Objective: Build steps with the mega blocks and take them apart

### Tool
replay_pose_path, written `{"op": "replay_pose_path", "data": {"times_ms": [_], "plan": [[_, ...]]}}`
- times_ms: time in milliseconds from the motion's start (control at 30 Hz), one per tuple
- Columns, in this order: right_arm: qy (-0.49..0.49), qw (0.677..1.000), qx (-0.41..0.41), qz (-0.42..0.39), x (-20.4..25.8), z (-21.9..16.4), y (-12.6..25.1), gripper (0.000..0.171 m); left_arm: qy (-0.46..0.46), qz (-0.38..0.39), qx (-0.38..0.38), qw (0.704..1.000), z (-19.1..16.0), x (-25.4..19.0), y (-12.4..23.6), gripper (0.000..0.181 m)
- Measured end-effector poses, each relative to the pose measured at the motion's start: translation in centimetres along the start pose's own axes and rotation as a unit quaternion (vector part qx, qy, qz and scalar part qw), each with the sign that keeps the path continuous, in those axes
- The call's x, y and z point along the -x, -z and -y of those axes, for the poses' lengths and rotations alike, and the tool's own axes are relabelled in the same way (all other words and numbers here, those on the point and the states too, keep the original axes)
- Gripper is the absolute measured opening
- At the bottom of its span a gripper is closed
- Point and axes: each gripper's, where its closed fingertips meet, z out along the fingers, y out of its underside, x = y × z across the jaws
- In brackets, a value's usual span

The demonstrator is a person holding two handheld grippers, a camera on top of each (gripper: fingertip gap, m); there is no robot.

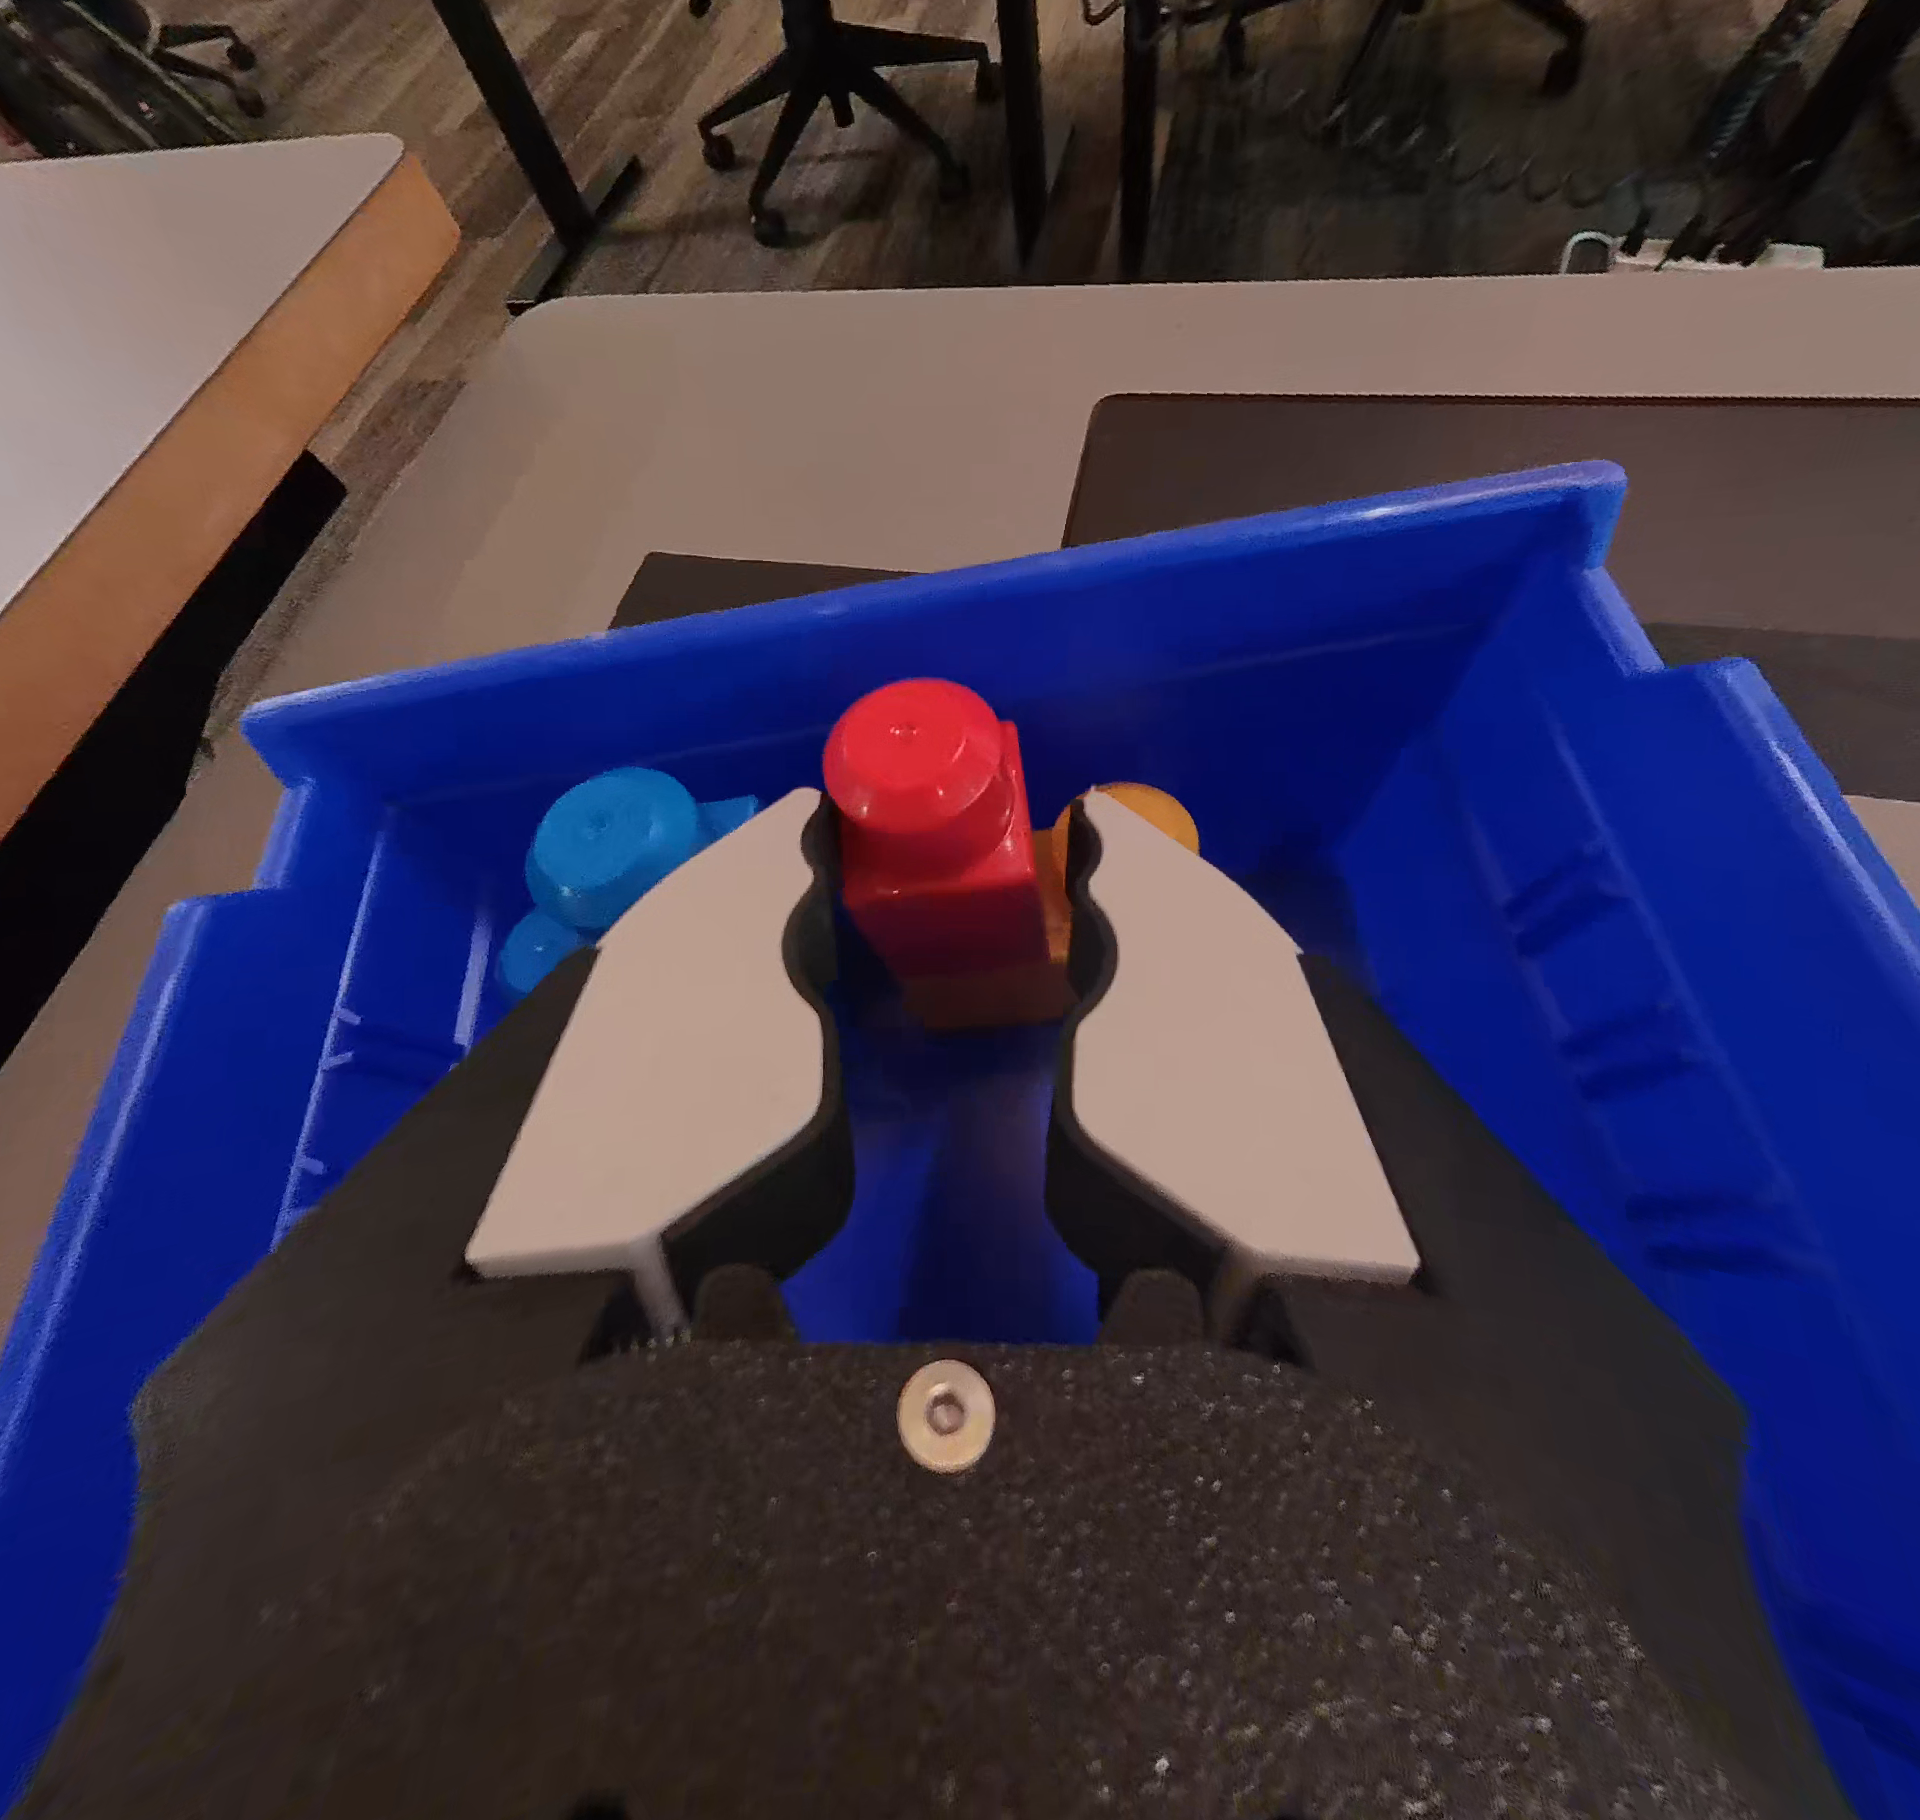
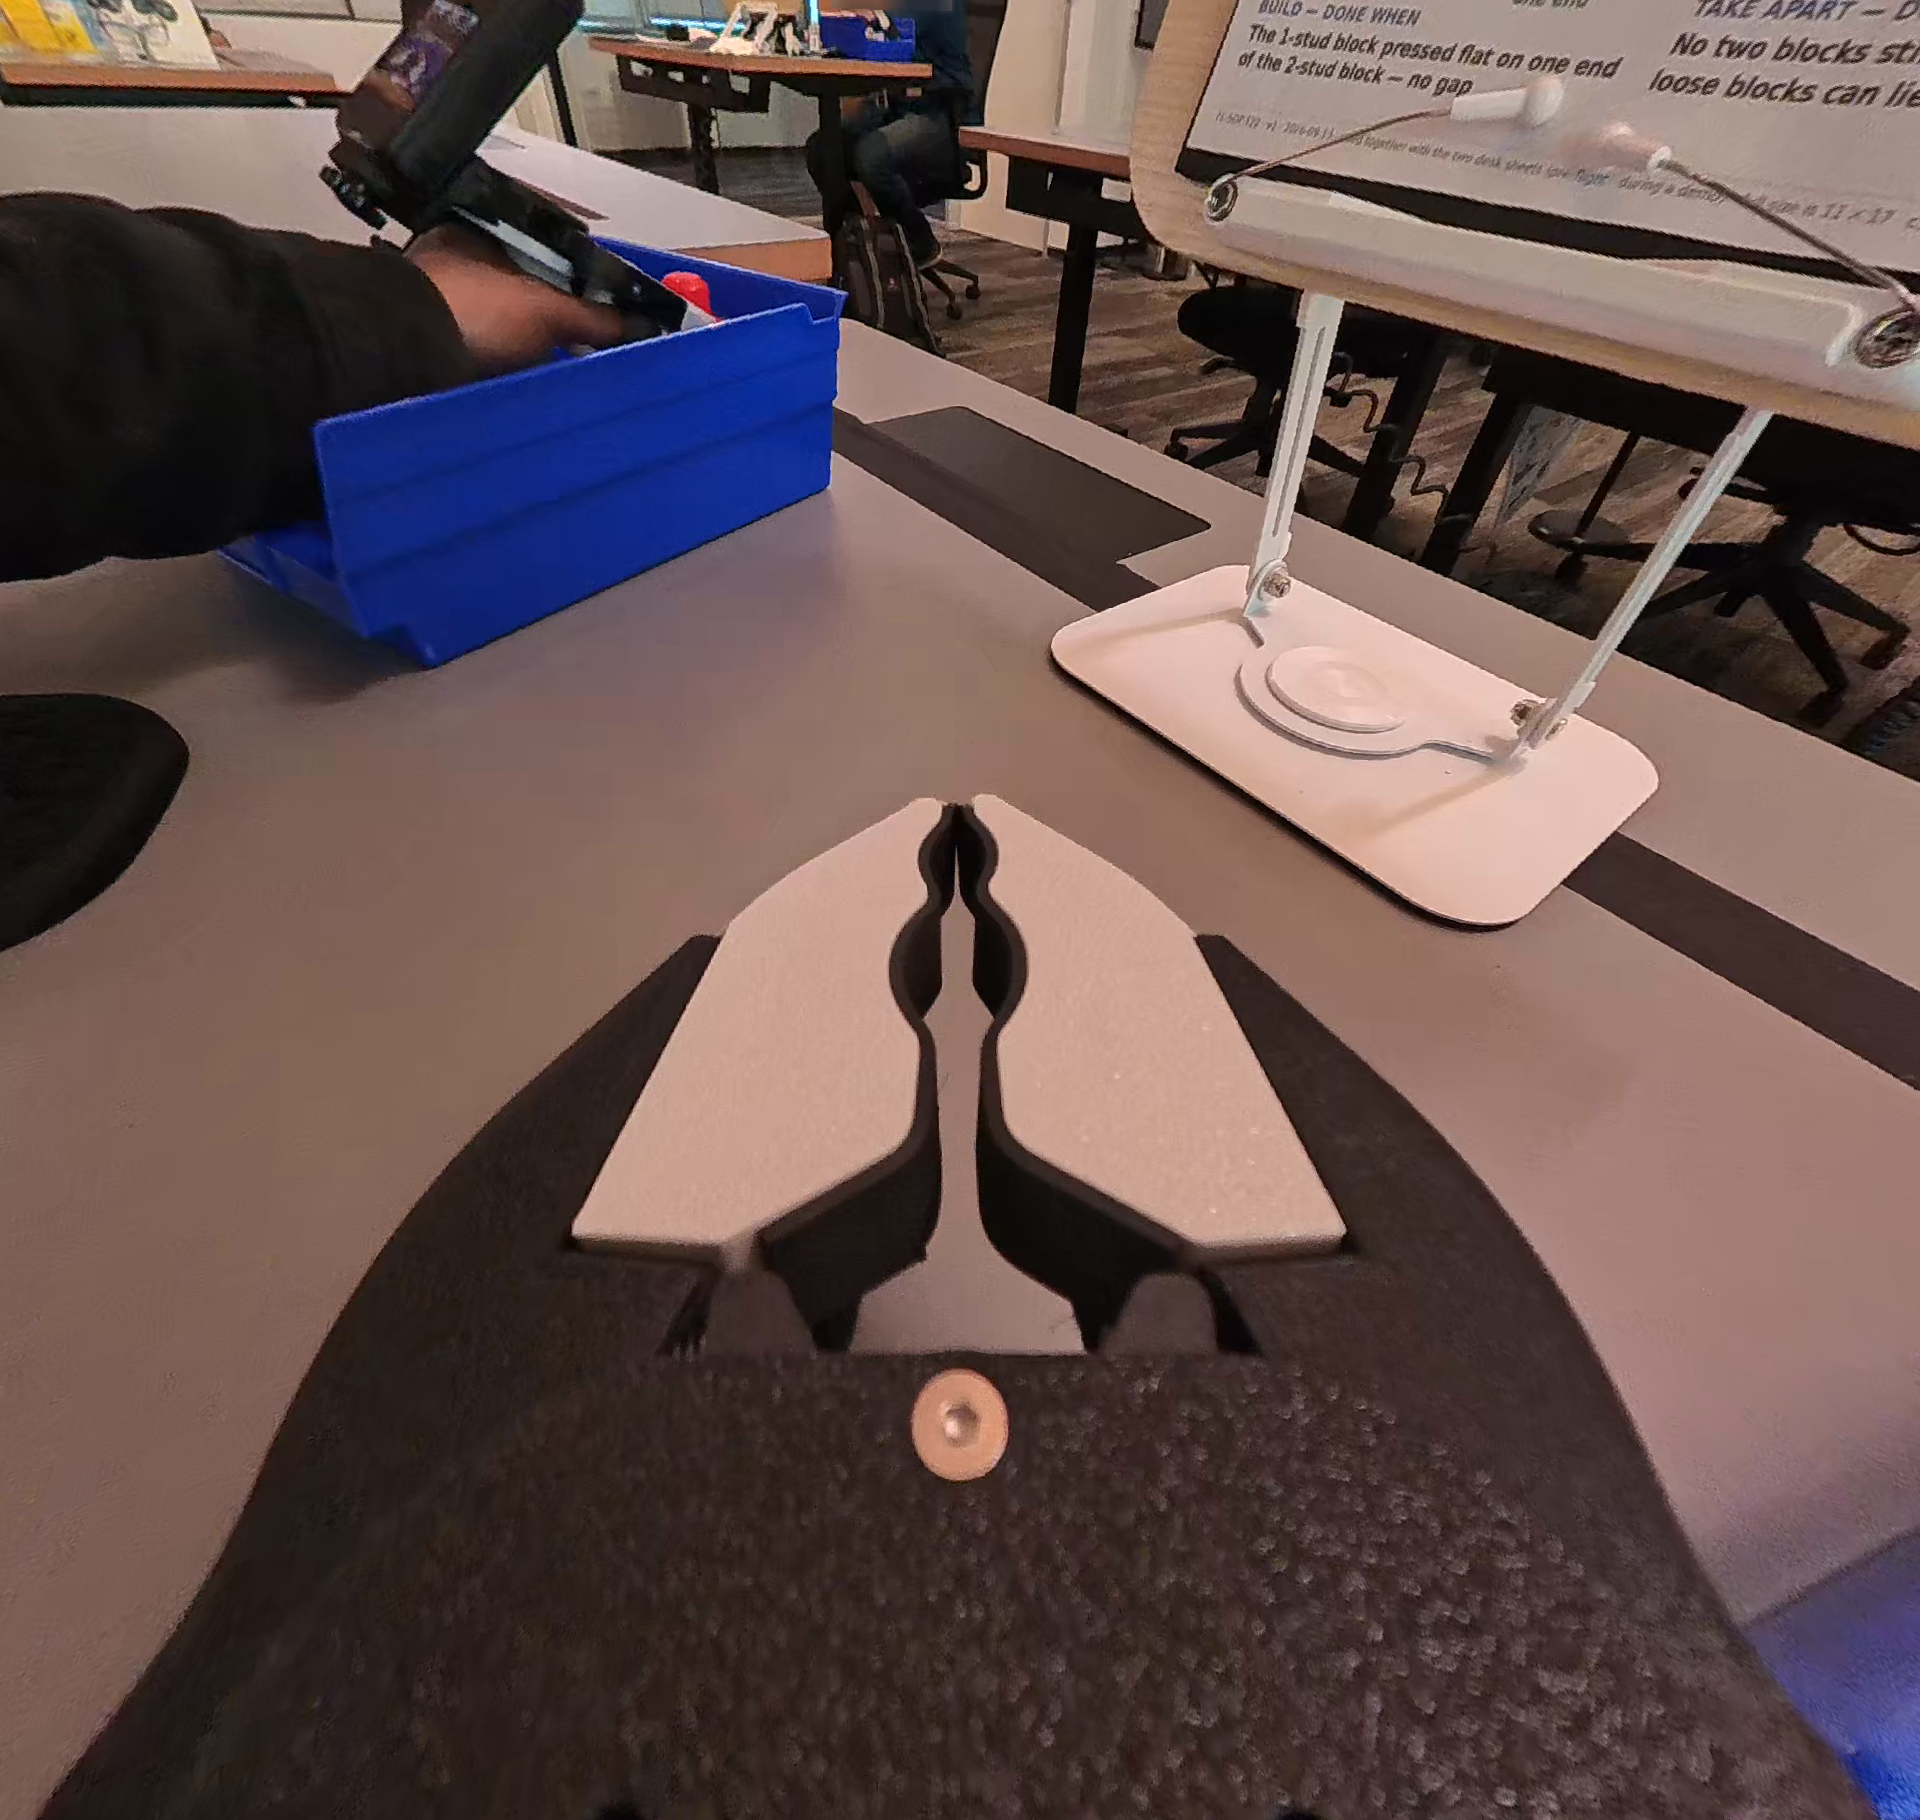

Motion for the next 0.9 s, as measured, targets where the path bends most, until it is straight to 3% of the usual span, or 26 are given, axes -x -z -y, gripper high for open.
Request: {"op": "replay_pose_path", "data": {"times_ms": [267, 367, 500, 667, 800, 900], "plan": [[0.019, 1.000, 0.011, -0.003, 0.1, -0.6, -0.2, 0.000, -0.038, -0.009, -0.002, 0.999, 0.3, 0.1, 1.2, 0.038], [0.029, 1.000, 0.010, -0.004, 0.2, -0.6, -0.2, 0.000, -0.068, -0.011, -0.060, 0.996, 2.7, -0.2, 3.8, 0.038], [0.022, 1.000, 0.000, 0.010, 0.7, -0.6, -0.4, 0.000, -0.088, -0.037, -0.186, 0.978, 8.4, -2.5, 10.5, 0.037], [0.036, 0.999, -0.021, -0.009, 0.9, -0.3, -0.6, 0.004, -0.090, -0.168, -0.281, 0.941, 11.7, -10.2, 20.1, 0.036], [0.075, 0.996, -0.023, -0.038, 2.3, 1.4, -1.0, 0.025, -0.078, -0.309, -0.286, 0.903, 8.7, -18.2, 25.5, 0.036], [0.096, 0.993, -0.042, -0.044, 4.7, 3.3, -1.1, 0.038, -0.058, -0.392, -0.261, 0.880, 4.8, -22.9, 27.3, 0.036]]}}
